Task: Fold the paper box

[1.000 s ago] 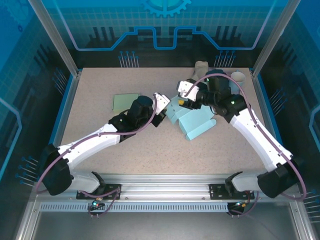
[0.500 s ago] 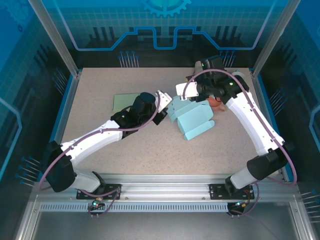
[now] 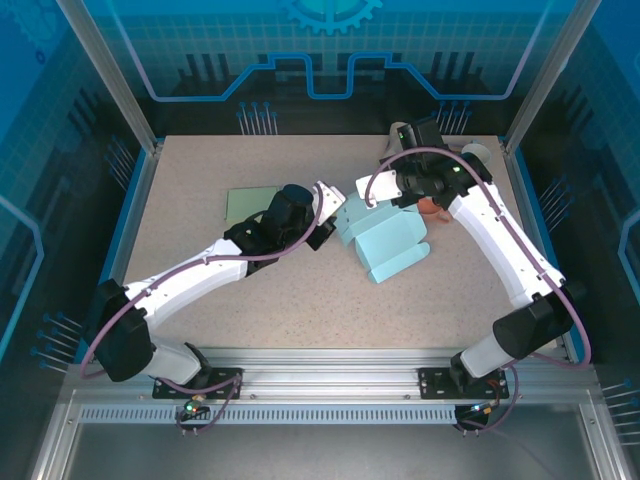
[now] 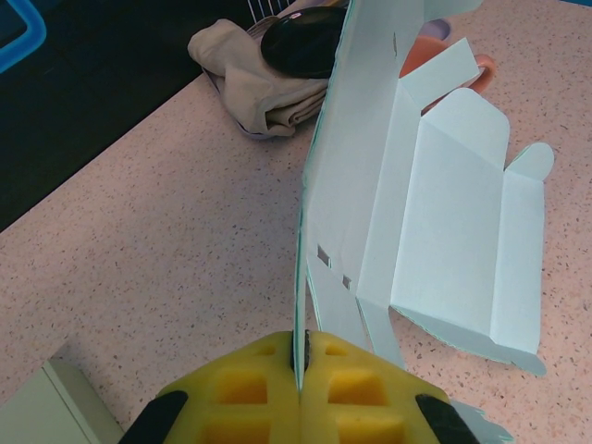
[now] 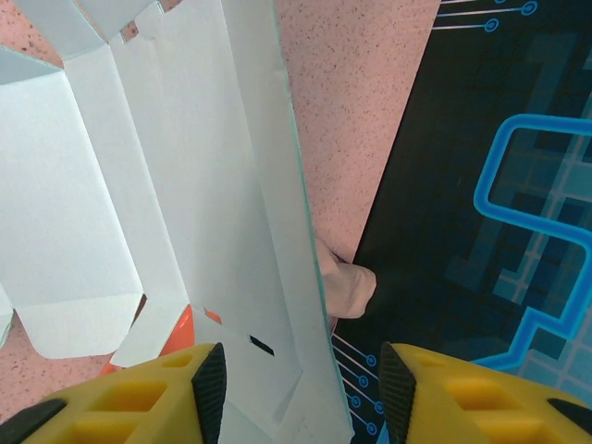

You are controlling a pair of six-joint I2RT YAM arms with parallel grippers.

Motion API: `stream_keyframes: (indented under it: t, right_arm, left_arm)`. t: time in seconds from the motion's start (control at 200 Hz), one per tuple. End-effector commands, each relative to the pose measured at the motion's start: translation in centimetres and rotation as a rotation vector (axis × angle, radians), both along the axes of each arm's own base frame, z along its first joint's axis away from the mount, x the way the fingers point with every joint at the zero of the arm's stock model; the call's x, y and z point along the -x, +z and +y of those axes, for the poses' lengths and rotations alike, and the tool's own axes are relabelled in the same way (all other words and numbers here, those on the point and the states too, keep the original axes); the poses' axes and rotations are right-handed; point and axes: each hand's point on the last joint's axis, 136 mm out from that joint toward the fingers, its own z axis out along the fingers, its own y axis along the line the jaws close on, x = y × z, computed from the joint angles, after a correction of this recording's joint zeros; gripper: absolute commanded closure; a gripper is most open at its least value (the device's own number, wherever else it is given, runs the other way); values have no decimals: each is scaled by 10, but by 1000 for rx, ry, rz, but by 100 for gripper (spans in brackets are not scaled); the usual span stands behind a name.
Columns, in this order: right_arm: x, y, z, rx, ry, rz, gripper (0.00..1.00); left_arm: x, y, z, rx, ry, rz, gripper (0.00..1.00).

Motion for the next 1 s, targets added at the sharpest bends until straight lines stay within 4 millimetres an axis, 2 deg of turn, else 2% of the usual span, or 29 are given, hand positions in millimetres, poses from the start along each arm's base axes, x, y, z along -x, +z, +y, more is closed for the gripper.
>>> stream_keyframes:
  t: [0.0, 0.295, 0.415, 0.705, 0.825, 0.895, 0.955, 0.995]
  right_arm:
    - [-3, -4, -2, 27, 3, -1, 51]
    - [-13, -20, 0, 54, -3, 29, 54]
    - [-16, -25, -2, 68, -8, 39, 58]
    - [-14, -26, -4, 73, -2, 31, 83]
    - [-10, -29, -6, 81, -3, 37, 100]
    - [-6, -31, -7, 78, -8, 55, 100]
    - [-2, -32, -4, 54, -13, 86, 100]
    - [1, -32, -1, 26, -24, 118, 100]
  left_arm:
    - [1, 16, 2, 26, -4, -27, 100]
    - [4, 17, 0, 40, -19, -31, 100]
    - [3, 16, 1, 37, -16, -35, 100]
    - [1, 15, 3, 37, -2, -42, 100]
    - [-3, 16, 6, 41, 34, -48, 100]
    - [-8, 21, 12, 58, 83, -64, 100]
    - [-14, 30, 24, 105, 156, -78, 91]
    - [-16, 36, 34, 166, 207, -77, 80]
